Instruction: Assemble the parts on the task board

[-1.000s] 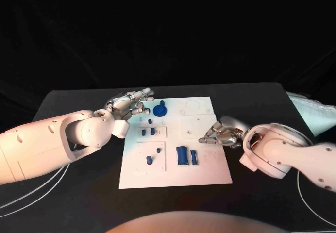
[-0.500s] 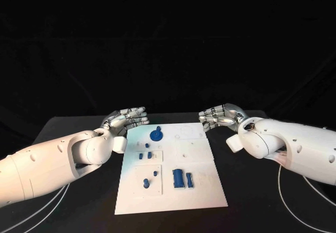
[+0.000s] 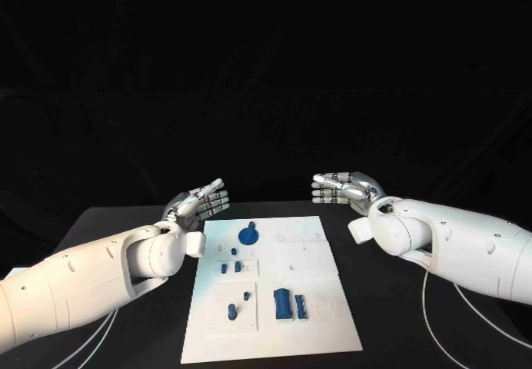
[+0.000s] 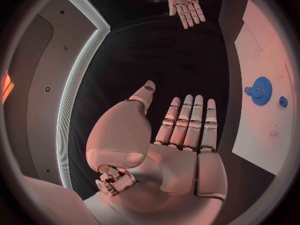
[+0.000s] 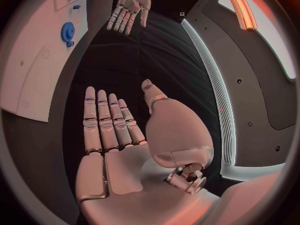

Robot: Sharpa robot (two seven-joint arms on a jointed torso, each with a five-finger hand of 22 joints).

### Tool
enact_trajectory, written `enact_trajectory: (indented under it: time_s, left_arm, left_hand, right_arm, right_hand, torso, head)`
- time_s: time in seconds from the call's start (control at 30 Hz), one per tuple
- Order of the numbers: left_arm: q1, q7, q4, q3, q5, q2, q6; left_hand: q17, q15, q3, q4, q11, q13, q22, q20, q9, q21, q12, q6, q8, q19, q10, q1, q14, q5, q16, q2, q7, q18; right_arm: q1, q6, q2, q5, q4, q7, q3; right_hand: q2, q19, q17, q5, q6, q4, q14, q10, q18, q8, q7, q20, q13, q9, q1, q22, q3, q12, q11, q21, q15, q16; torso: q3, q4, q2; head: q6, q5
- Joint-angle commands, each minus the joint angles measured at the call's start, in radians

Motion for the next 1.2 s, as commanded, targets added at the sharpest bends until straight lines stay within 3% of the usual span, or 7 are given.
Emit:
enact_trajectory:
  time_s: [0.03,0.27,0.3,0.5,0.53,0.57,1.2]
  left_arm:
    - [-0.005,0.012,0.025,0.004,-0.026,-0.001,-0.054]
    - [-0.029,0.044,0.121,0.02,-0.102,-0.011,-0.232]
    - [-0.033,0.05,0.137,0.022,-0.115,-0.013,-0.261]
    - [-0.053,0.076,0.216,0.035,-0.177,-0.021,-0.407]
    - [-0.055,0.079,0.224,0.036,-0.184,-0.022,-0.422]
    - [-0.057,0.081,0.231,0.037,-0.189,-0.023,-0.435]
    - [-0.062,0.088,0.25,0.04,-0.205,-0.025,-0.471]
  left_hand:
    - [-0.028,-0.039,-0.056,-0.001,-0.047,-0.025,-0.094,-0.071,-0.027,-0.028,-0.098,-0.243,-0.034,-0.178,-0.251,-0.343,-0.225,-0.055,-0.053,0.023,-0.039,-0.047]
    - [-0.028,-0.124,-0.086,-0.001,-0.073,-0.025,-0.146,-0.112,-0.027,-0.028,-0.098,-0.378,-0.034,-0.277,-0.392,-0.535,-0.35,-0.055,-0.084,0.023,-0.124,-0.068]
    - [-0.028,-0.124,-0.09,-0.001,-0.076,-0.025,-0.152,-0.116,-0.027,-0.028,-0.098,-0.395,-0.034,-0.289,-0.409,-0.558,-0.365,-0.055,-0.087,0.023,-0.124,-0.068]
    - [-0.028,-0.124,-0.175,-0.001,-0.146,-0.025,-0.184,-0.141,-0.027,-0.028,-0.098,-0.477,-0.034,-0.35,-0.494,-0.675,-0.442,-0.055,-0.169,0.023,-0.124,-0.08]
    - [-0.028,-0.124,-0.175,-0.001,-0.146,-0.025,-0.188,-0.144,-0.027,-0.028,-0.098,-0.489,-0.034,-0.358,-0.506,-0.691,-0.453,-0.055,-0.169,0.023,-0.124,-0.155]
    - [-0.028,-0.124,-0.175,-0.001,-0.146,-0.025,-0.193,-0.147,-0.027,-0.028,-0.098,-0.499,-0.034,-0.366,-0.517,-0.706,-0.462,-0.055,-0.169,0.023,-0.124,-0.155]
    - [-0.028,-0.124,-0.175,-0.001,-0.146,-0.025,-0.295,-0.225,-0.027,-0.028,-0.098,-0.641,-0.034,-0.468,-0.664,-0.906,-0.595,-0.055,-0.169,0.023,-0.124,-0.155]
  right_arm:
    - [-0.012,-0.057,-0.002,0.015,0.03,0.031,0.003]
    - [-0.063,-0.235,-0.019,0.075,0.142,0.126,0.02]
    - [-0.072,-0.265,-0.022,0.086,0.161,0.143,0.022]
    - [-0.117,-0.422,-0.038,0.139,0.261,0.227,0.037]
    - [-0.122,-0.439,-0.039,0.145,0.271,0.236,0.038]
    - [-0.126,-0.453,-0.041,0.15,0.28,0.244,0.04]
    - [-0.139,-0.501,-0.045,0.166,0.31,0.27,0.044]
  right_hand:
    - [0.0,-0.253,-0.046,-0.043,-0.238,-0.007,-0.268,-0.264,-0.046,-0.026,-0.045,-0.057,-0.043,-0.037,-0.357,-0.042,-0.036,-0.028,-0.039,-0.046,-0.096,-0.057]
    - [0.0,-0.394,-0.072,-0.135,-0.37,-0.007,-0.417,-0.41,-0.068,-0.026,-0.071,-0.089,-0.135,-0.114,-0.555,-0.131,-0.111,-0.028,-0.123,-0.072,-0.096,-0.057]
    - [0.0,-0.409,-0.075,-0.135,-0.385,-0.007,-0.434,-0.427,-0.068,-0.026,-0.142,-0.092,-0.135,-0.114,-0.577,-0.131,-0.111,-0.028,-0.123,-0.075,-0.096,-0.057]
    - [0.0,-0.495,-0.145,-0.135,-0.466,-0.007,-0.526,-0.517,-0.079,-0.026,-0.142,-0.179,-0.135,-0.114,-0.699,-0.131,-0.111,-0.028,-0.123,-0.145,-0.096,-0.057]
    - [0.0,-0.507,-0.145,-0.135,-0.477,-0.007,-0.538,-0.529,-0.079,-0.026,-0.142,-0.179,-0.135,-0.114,-0.716,-0.131,-0.111,-0.028,-0.123,-0.145,-0.096,-0.057]
    - [0.0,-0.519,-0.145,-0.135,-0.488,-0.007,-0.55,-0.541,-0.154,-0.026,-0.142,-0.179,-0.135,-0.114,-0.732,-0.131,-0.111,-0.028,-0.123,-0.145,-0.096,-0.057]
    - [0.0,-0.665,-0.145,-0.135,-0.626,-0.007,-0.705,-0.695,-0.154,-0.026,-0.142,-0.179,-0.135,-0.114,-0.939,-0.131,-0.111,-0.028,-0.123,-0.145,-0.096,-0.057]
  torso:
    - [0.008,0.0249,-0.02]
    - [0.0128,0.0399,-0.031]
    - [0.0128,0.0399,-0.031]
    - [0.0128,0.0399,-0.031]
    - [0.0128,0.0399,-0.031]
    - [0.0128,0.0399,-0.031]
    - [0.0128,0.0399,-0.031]
  head:
    - [0.024,0.002]
    - [0.039,0.004]
    - [0.039,0.004]
    - [0.039,0.004]
    - [0.039,0.004]
    - [0.039,0.004]
    - [0.039,0.004]
